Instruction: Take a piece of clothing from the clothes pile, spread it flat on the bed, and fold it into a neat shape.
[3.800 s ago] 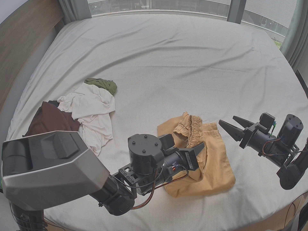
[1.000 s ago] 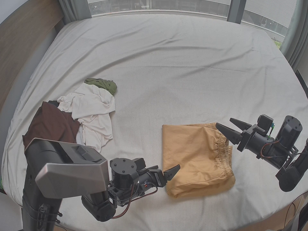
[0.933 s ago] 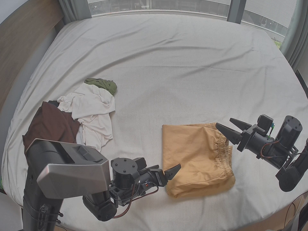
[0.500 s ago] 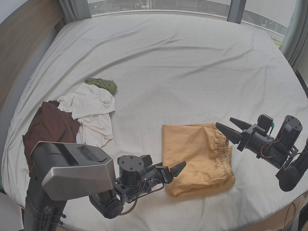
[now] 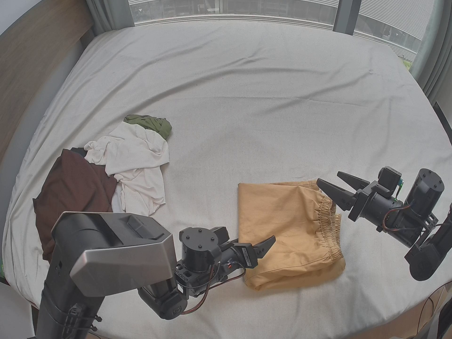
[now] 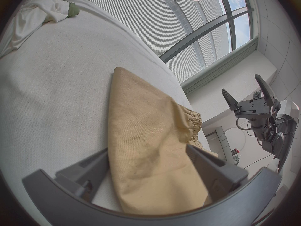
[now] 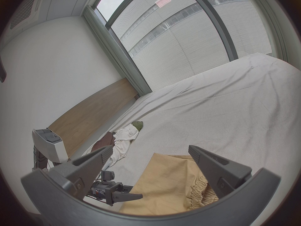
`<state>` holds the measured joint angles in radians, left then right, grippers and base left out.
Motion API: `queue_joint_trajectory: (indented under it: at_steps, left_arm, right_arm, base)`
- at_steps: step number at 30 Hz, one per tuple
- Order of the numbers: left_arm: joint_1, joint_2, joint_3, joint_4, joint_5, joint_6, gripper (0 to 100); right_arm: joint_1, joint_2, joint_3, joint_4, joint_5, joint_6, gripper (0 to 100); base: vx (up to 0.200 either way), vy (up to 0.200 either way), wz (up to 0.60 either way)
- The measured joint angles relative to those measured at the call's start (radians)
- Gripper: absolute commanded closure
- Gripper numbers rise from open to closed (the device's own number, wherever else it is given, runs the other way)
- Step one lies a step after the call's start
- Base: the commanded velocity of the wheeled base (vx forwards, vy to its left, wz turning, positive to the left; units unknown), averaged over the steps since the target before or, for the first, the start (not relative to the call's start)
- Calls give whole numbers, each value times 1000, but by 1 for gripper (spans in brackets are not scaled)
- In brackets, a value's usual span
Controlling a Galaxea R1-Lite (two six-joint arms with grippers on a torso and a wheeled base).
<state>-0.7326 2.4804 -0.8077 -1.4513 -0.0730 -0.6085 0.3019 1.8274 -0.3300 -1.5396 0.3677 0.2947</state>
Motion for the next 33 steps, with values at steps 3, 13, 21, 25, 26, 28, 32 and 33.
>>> queue_joint_trajectory:
  at_steps: [3,13,21,25,26,28,32,33]
  left_arm:
    - [4,6,-15,4,9,-1,100]
    - [76,5,-44,2,57,2,100]
    - [114,-24,43,-21,57,30,100]
    - [137,-39,80,-39,58,49,100]
    - [139,-40,84,-40,57,50,100]
    - [151,-51,109,-44,57,56,100]
    - [174,-68,152,-69,57,60,100]
    - [178,-71,163,-77,56,60,100]
  right_arm:
    - [0,0,0,0,0,0,0]
    - [-1,1,3,0,0,0,0]
    - [-2,5,14,0,-1,0,0]
    - [-3,10,37,1,-1,-1,0]
    - [-3,11,40,1,-1,-1,0]
    - [-1,26,63,2,-2,-1,0]
    - [16,67,108,2,-10,-1,0]
    - [21,79,119,3,-15,-1,0]
  base:
    - [0,0,0]
    - [0,0,0]
    - [0,0,0]
    - [0,0,0]
    - [0,0,0]
    - [0,0,0]
    - [0,0,0]
    - [0,0,0]
